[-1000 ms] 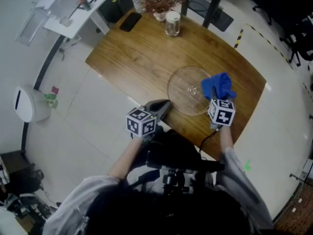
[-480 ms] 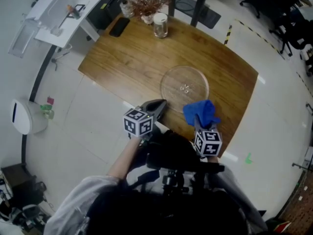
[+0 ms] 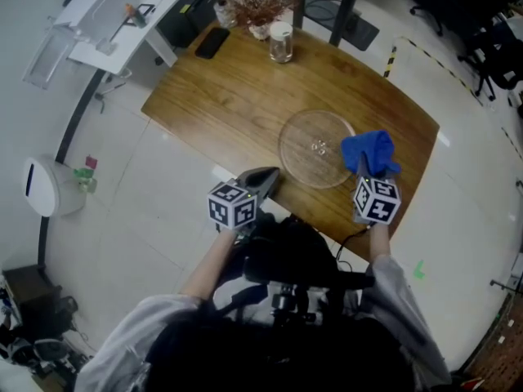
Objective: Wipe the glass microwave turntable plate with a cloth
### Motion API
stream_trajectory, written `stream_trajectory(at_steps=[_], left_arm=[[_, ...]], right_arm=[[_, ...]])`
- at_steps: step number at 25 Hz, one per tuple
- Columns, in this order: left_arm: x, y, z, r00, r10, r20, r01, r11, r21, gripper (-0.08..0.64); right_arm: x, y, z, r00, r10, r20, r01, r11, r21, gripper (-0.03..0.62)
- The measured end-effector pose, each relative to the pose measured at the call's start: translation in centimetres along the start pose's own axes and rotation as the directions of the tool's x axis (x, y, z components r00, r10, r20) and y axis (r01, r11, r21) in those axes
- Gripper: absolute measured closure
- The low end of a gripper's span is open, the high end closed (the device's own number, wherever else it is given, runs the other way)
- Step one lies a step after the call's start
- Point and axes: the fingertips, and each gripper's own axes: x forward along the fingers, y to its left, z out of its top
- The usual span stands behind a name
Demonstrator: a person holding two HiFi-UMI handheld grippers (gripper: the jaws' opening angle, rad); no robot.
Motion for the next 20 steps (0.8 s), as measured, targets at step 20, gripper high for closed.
stream_trajectory(at_steps=[20], left_arm=[[-2.6, 1.5, -0.8, 1.0, 0.012, 0.017, -0.011, 1.0, -0.028, 0.56]], right_arm=[[-3.7, 0.7, -8.0, 0.987, -0.1, -0.126, 0.132, 0.95, 0.284, 0.514]])
